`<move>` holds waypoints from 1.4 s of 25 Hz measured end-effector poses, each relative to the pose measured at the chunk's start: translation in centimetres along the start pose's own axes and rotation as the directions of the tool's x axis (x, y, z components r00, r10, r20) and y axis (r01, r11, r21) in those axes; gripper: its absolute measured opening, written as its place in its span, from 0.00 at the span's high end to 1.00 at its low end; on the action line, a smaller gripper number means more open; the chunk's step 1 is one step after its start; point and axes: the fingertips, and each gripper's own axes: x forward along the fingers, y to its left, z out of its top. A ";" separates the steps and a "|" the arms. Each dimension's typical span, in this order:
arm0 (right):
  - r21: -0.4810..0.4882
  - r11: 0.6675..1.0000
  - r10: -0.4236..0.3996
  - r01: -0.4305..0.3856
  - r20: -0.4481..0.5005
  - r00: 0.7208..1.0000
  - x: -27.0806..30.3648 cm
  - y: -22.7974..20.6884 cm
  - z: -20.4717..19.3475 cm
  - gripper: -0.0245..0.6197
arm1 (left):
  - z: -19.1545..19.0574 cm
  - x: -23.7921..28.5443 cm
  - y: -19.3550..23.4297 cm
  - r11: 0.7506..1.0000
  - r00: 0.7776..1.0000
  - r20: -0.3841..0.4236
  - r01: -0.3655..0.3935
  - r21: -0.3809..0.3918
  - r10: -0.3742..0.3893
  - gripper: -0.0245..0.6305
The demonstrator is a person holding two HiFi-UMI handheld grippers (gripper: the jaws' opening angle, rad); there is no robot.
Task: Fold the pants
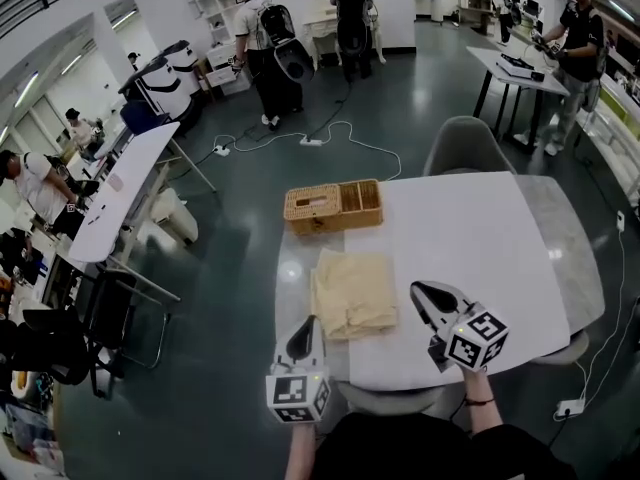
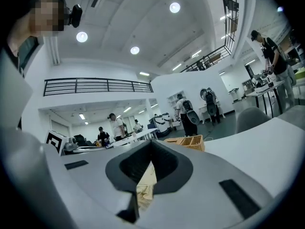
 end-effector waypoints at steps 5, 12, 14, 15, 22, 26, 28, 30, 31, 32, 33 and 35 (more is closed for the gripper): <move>-0.019 1.000 -0.007 0.007 0.035 0.999 -1.4 -0.6 1.0 0.94 | 1.4 -0.8 -0.5 1.000 0.999 0.041 -0.015 0.018 0.014 0.95; -0.023 0.999 -0.025 0.026 0.066 0.998 -2.1 -1.4 1.7 0.94 | 2.2 -1.5 -0.1 0.998 0.996 0.070 -0.051 0.027 0.049 0.95; -0.027 0.999 -0.028 0.030 0.069 0.997 -2.3 -1.5 1.7 0.94 | 2.3 -1.7 -0.1 0.998 0.996 0.074 -0.057 0.027 0.055 0.95; -0.029 0.999 -0.030 0.032 0.070 0.997 -2.4 -1.5 1.7 0.94 | 2.3 -1.8 -0.1 0.998 0.996 0.075 -0.059 0.028 0.057 0.95; -0.042 0.998 -0.042 0.046 0.080 0.996 -2.8 -1.6 2.1 0.94 | 2.8 -2.2 -0.3 0.997 0.994 0.086 -0.068 0.030 0.065 0.95; -0.047 0.997 -0.053 0.057 0.084 0.995 -2.9 -1.8 2.2 0.94 | 3.0 -2.2 -0.3 0.997 0.994 0.088 -0.069 0.030 0.066 0.95; -0.048 0.997 -0.057 0.061 0.087 0.995 -2.9 -2.0 2.2 0.94 | 2.8 -2.2 -0.2 0.997 0.994 0.087 -0.070 0.031 0.068 0.95; -0.048 0.997 -0.061 0.066 0.089 0.994 -3.0 -2.2 2.0 0.94 | 2.5 -2.2 -0.2 0.997 0.994 0.086 -0.071 0.032 0.068 0.95; -0.049 0.996 -0.063 0.068 0.088 0.994 -3.0 -2.2 1.8 0.94 | 2.4 -2.2 -0.2 0.997 0.994 0.085 -0.070 0.033 0.068 0.95; -0.050 0.996 -0.065 0.069 0.086 0.994 -3.0 -2.3 1.7 0.94 | 2.3 -2.2 -0.3 0.997 0.994 0.084 -0.070 0.032 0.067 0.95; -0.052 0.996 -0.067 0.071 0.084 0.994 -3.1 -2.4 1.7 0.94 | 2.2 -2.2 -0.3 0.997 0.994 0.083 -0.070 0.032 0.067 0.95; -0.055 0.996 -0.070 0.074 0.080 0.994 -3.2 -2.5 1.5 0.94 | 2.1 -2.2 -0.4 0.997 0.995 0.080 -0.070 0.033 0.067 0.95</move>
